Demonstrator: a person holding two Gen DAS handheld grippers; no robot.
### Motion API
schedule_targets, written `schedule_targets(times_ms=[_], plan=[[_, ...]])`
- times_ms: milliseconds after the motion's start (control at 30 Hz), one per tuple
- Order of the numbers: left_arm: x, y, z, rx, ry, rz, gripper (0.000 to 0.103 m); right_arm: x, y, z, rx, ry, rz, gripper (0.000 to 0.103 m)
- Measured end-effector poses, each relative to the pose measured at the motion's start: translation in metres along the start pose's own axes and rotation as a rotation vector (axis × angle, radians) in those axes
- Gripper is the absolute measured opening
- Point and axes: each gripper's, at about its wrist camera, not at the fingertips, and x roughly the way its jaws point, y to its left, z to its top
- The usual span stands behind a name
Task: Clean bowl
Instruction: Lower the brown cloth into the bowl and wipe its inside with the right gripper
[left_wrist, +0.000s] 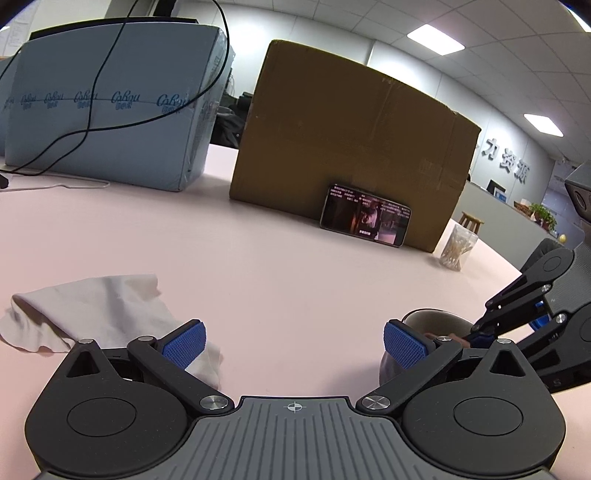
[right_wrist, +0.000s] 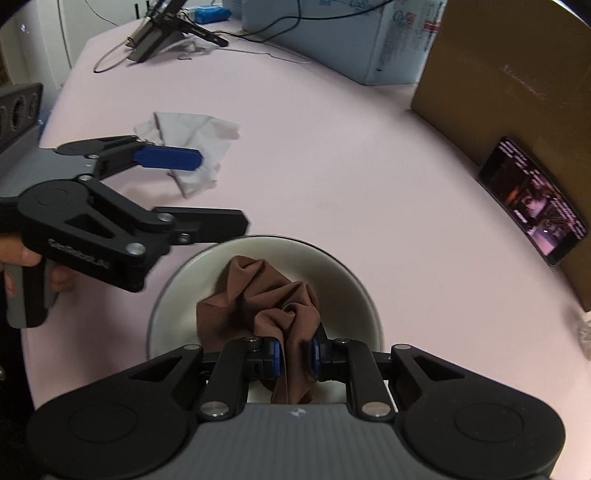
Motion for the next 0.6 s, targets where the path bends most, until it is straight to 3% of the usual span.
schedule_targets(times_ms=[233, 433, 600], plan=[[0.0, 0.0002, 0.0002, 0.0, 0.003, 0.003, 0.103, 0.0049, 0.008, 0.0067, -0.023, -0.049, 0.035, 0.017], [-0.0002, 0.0, -0.0002, 0.002, 0.002, 0.002, 0.103, -0.0002, 0.0076, 0.0029, -0.032, -0.03, 0.082, 0.016], [0.0003, -0.0003, 0.0, 0.003, 0.004, 0.003, 0.103, -0.0033, -0.0003, -0.0012, -0.009, -0.009, 0.006, 0.015]])
